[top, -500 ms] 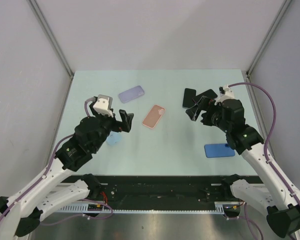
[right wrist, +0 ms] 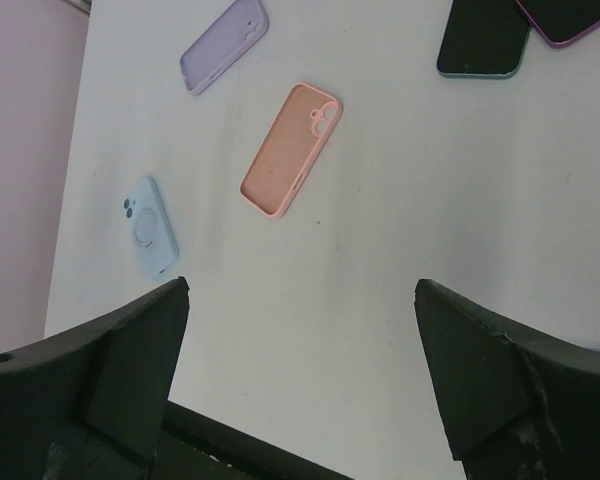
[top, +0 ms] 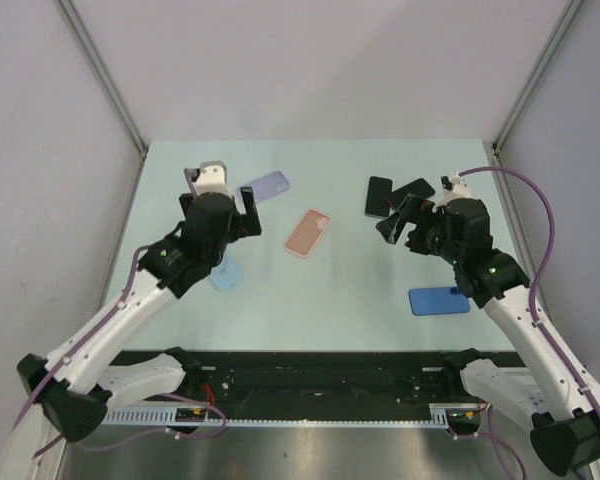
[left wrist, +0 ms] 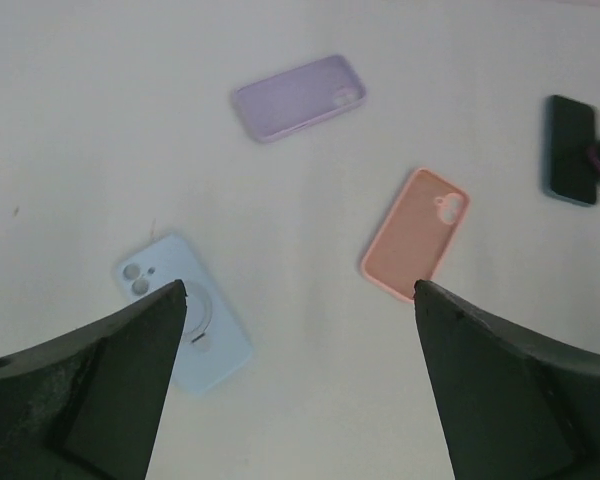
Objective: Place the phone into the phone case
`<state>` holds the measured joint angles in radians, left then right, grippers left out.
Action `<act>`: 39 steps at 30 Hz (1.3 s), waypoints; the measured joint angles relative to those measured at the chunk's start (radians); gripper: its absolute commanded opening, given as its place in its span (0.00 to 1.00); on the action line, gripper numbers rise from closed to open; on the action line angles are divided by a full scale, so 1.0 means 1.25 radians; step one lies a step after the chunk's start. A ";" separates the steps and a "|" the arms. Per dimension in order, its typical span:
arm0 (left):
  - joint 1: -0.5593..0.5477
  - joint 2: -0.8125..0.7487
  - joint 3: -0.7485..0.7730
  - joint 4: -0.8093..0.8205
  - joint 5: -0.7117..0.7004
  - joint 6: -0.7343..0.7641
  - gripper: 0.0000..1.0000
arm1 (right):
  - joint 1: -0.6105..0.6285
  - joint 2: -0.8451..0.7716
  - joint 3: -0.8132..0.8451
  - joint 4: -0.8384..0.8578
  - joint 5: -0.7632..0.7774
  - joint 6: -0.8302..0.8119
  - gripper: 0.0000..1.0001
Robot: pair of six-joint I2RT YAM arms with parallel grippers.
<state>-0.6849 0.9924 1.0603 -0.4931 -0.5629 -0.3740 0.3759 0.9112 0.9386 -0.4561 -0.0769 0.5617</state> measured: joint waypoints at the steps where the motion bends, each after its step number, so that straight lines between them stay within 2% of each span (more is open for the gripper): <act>1: 0.031 0.031 0.015 -0.021 0.002 -0.025 1.00 | 0.000 0.000 0.000 -0.003 -0.002 -0.002 1.00; 5: 0.181 0.145 0.040 -0.107 0.058 -0.113 0.99 | 0.000 -0.002 0.000 -0.014 -0.013 -0.019 1.00; 9: 0.274 0.281 0.062 -0.174 0.105 -0.163 0.99 | 0.000 -0.017 0.000 -0.034 -0.016 -0.036 1.00; 16: 0.299 0.524 0.110 -0.228 0.129 -0.194 0.96 | 0.000 -0.050 -0.006 -0.038 -0.045 -0.043 1.00; 21: 0.299 0.577 0.111 -0.252 0.134 -0.212 0.98 | 0.000 -0.063 -0.008 -0.038 -0.059 -0.049 1.00; 39: 0.330 0.598 0.019 -0.219 0.176 -0.269 1.00 | 0.000 -0.088 -0.034 -0.034 -0.123 -0.056 1.00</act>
<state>-0.2729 1.7405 1.0840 -0.7662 -0.3428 -0.7101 0.3759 0.8009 0.8959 -0.4984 -0.2306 0.4923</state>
